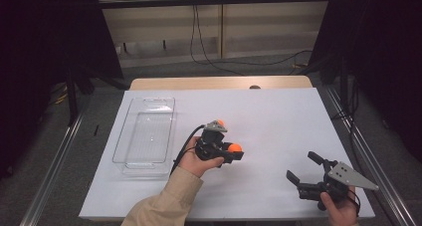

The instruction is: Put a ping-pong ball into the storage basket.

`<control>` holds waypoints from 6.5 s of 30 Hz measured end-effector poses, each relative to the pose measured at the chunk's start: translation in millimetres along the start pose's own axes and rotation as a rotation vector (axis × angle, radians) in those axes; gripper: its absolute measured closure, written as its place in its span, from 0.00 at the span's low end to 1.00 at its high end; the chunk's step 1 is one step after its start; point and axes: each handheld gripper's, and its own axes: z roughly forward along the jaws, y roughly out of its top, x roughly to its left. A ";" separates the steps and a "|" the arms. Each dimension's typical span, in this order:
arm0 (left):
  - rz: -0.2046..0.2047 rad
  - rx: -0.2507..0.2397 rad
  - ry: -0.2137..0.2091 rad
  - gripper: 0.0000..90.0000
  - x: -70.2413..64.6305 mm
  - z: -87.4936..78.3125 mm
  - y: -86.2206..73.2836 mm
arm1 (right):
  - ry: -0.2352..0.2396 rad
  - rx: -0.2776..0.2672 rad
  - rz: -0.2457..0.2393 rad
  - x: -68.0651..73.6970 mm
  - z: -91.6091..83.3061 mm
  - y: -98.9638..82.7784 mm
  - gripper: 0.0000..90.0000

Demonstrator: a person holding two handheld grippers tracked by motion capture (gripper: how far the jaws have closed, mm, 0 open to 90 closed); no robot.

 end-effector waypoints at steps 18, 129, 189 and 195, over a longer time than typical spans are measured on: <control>-0.035 -0.022 0.014 0.56 10.0 -13.9 0.6 | 0.002 -0.001 0.000 0.1 0.2 -0.1 0.01; -0.116 -0.096 0.110 0.56 46.7 -75.1 0.6 | 0.005 -0.003 0.003 0.2 0.0 0.2 0.01; -0.146 -0.125 0.178 0.56 65.7 -101.8 -6.5 | 0.008 -0.003 0.002 0.2 0.1 0.2 0.01; -0.147 -0.118 0.186 0.56 67.1 -103.5 -7.0 | 0.008 -0.004 0.004 0.3 0.1 0.3 0.01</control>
